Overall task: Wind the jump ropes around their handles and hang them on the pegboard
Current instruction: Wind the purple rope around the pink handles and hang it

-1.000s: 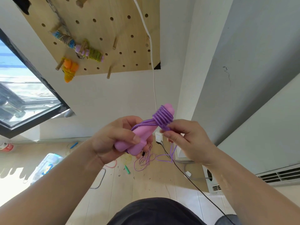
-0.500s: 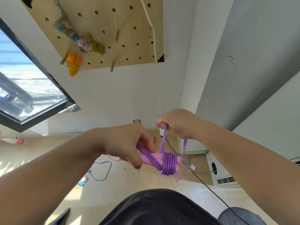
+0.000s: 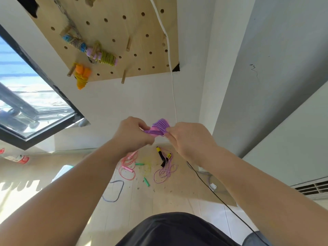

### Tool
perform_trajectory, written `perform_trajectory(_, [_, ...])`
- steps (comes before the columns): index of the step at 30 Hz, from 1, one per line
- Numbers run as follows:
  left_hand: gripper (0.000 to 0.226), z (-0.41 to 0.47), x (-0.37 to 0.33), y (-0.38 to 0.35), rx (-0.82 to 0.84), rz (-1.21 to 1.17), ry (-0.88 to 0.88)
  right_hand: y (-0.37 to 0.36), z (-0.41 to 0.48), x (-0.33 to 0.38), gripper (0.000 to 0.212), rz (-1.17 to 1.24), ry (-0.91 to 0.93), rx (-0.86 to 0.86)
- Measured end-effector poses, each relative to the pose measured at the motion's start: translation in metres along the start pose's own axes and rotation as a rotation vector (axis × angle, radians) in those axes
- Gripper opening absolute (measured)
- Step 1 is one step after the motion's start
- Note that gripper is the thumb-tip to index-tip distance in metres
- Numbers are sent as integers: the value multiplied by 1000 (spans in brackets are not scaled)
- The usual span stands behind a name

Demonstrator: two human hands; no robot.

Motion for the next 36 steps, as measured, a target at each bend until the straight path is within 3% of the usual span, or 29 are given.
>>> perform_trajectory(3, [29, -11, -3, -3, -3, -357, 76, 1, -14, -15, 33, 216, -140, -140])
perform_trajectory(7, [26, -25, -11, -14, 28, -586, 119, -1, -25, -25, 8, 494, -307, -127])
perform_trajectory(13, [25, -35, -21, -17, 70, -847, 180, 5, -27, -22, 6, 302, -263, -174])
perform_trajectory(17, [26, -36, -20, -12, 20, -874, 195, -2, -29, -26, 21, 107, -253, -23])
perform_trajectory(21, [28, -31, -12, -11, -23, -855, 212, 9, -32, -25, 18, 261, -235, -134])
perform_trajectory(24, [32, -27, -6, -12, -57, -833, 214, 12, -35, -15, 17, 144, -161, -195])
perform_trajectory(26, [33, -27, -2, -13, -66, -832, 215, 16, -38, -12, 33, 59, -189, -232])
perform_trajectory(28, [34, -29, 1, -14, -60, -849, 214, 14, -40, -14, 50, 135, -256, -207])
perform_trajectory(33, [47, -39, -10, -15, 20, -920, 167, 2, -46, -38, 26, 346, -330, -281])
perform_trajectory(36, [57, -42, -16, -16, 105, -1003, 146, 0, -47, -42, 26, 348, -301, -366])
Point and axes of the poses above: each hand's wrist, its own z-axis towards the middle knuckle, its own y-axis out of the back of the hand, x = y × z, the point moved 5 cm from there along z, towards the middle knuckle, and after that the axes turned 6 degrees about -z, right-handed, at the moved point
